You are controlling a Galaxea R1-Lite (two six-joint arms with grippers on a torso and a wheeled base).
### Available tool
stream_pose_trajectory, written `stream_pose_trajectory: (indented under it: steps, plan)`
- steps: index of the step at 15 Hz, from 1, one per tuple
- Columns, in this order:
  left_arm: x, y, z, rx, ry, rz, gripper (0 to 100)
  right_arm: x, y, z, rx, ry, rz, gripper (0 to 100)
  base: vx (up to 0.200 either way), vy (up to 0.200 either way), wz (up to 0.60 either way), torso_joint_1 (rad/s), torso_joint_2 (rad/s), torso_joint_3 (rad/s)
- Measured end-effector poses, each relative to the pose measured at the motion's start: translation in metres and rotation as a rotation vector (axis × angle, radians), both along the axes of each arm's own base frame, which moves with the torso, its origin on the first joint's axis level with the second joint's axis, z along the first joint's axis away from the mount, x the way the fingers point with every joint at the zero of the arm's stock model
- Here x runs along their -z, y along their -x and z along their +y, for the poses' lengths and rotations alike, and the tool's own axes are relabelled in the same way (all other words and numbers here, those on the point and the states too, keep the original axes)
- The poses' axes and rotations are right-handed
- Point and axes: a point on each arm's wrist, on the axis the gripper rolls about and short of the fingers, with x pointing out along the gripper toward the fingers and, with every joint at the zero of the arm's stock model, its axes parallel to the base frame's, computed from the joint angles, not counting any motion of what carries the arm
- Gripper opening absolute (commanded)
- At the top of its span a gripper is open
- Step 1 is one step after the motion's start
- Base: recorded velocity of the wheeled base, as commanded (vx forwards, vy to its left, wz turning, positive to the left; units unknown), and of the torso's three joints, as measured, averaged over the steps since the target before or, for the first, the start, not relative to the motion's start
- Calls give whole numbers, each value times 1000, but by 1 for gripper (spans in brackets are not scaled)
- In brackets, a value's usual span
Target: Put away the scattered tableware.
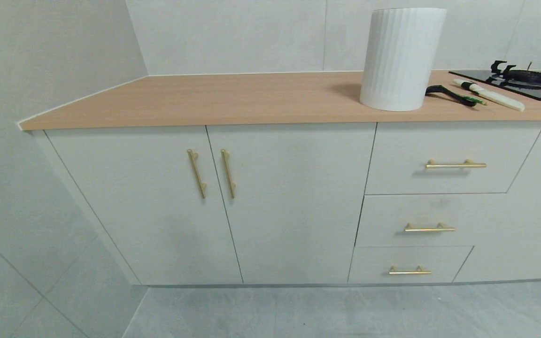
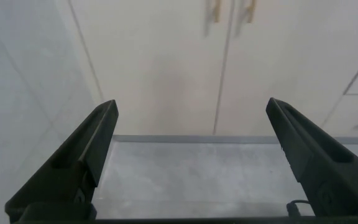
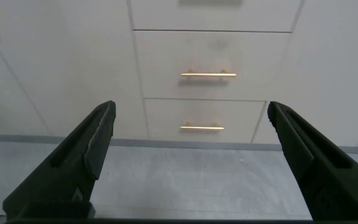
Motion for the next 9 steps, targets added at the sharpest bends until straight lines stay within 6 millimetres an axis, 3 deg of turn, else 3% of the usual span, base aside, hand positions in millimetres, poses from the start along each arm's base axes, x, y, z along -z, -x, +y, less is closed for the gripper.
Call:
stream_pose_trajectory:
  steps: [9]
  plan:
    - [0,0,0,0,1,0,100,0,0,0,0,0,0,100,0,-200,0,2,2,5]
